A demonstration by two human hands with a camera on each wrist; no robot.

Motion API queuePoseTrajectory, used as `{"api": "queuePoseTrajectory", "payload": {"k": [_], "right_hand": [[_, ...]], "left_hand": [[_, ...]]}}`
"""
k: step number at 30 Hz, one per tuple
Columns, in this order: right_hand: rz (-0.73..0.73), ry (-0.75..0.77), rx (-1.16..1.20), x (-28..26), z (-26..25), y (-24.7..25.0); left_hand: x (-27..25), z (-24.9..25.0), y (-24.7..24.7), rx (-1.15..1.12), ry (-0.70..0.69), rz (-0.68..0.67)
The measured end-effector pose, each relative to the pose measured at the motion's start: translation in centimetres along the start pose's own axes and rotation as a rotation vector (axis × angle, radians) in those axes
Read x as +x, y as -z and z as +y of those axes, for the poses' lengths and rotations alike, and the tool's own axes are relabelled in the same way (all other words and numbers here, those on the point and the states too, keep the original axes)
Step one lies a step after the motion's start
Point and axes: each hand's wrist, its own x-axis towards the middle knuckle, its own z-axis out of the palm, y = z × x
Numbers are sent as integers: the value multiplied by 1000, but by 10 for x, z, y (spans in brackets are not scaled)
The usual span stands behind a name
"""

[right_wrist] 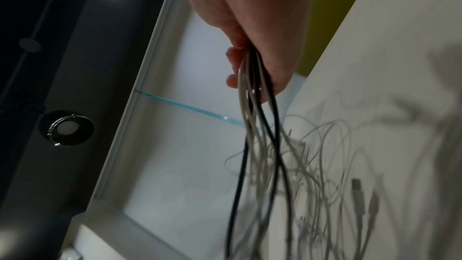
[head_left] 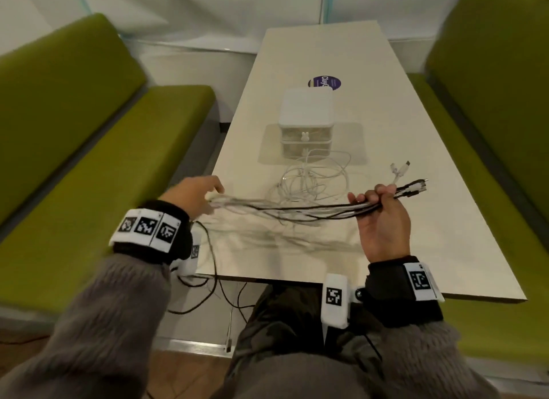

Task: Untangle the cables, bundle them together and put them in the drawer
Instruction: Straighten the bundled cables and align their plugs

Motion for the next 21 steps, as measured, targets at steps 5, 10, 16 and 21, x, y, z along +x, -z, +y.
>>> {"api": "queuePoseTrajectory", "payload": {"k": [5, 10, 16, 21], "right_hand": [[66, 38, 54, 4, -3, 11], [94, 32, 58, 5, 1, 11], [158, 1, 6, 2, -1, 15], [226, -49, -58, -3, 4, 10]], "left_hand": [[-35, 50, -46, 166, -168, 62], [-57, 68, -95, -97, -199, 234], [-43, 29, -85, 9, 173, 162], [-28, -16, -65, 44, 319, 37]]}}
